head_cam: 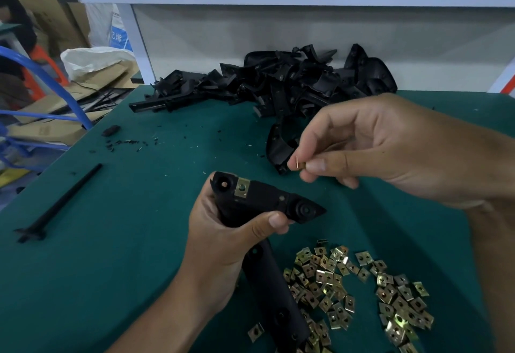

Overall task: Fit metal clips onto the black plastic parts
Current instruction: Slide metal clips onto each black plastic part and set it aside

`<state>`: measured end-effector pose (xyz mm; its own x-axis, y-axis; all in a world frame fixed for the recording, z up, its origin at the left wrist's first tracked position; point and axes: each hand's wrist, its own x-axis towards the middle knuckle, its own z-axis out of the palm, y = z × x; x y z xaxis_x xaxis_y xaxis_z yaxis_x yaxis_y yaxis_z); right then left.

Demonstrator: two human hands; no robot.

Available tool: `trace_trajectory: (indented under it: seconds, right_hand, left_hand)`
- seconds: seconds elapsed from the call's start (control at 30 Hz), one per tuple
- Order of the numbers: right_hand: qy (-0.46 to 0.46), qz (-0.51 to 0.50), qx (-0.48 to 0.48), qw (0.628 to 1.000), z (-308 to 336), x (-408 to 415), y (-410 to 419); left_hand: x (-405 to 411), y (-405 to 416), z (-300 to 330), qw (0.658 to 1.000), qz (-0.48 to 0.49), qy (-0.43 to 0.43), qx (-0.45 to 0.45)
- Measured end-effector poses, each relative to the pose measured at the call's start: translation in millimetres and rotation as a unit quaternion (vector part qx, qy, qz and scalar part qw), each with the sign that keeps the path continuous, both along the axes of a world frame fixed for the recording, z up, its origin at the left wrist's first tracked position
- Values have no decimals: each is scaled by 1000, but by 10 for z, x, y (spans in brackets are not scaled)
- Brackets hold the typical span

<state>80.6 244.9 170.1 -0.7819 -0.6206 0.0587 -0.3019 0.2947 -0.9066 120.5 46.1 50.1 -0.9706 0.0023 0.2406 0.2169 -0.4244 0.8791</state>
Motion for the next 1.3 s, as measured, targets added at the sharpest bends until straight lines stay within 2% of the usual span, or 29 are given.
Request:
trace_trajectory:
  seconds: [0.37, 0.83, 1.13, 1.3]
  right_hand:
    - [-9, -2, -12, 1000, 8, -12, -15]
    - [51, -19, 103, 993, -52, 6, -36]
    - [74, -22, 112, 991, -88, -9, -90]
    - [79, -21, 116, 990, -127, -20, -114]
  left_hand:
    - [5, -3, 0, 1000, 8, 0, 8]
    - [7, 1, -14, 1000, 16, 3, 13]
    - [-6, -1, -49, 1000, -8, 10, 14]
    - [-16, -1, -55, 1000, 13, 8, 9]
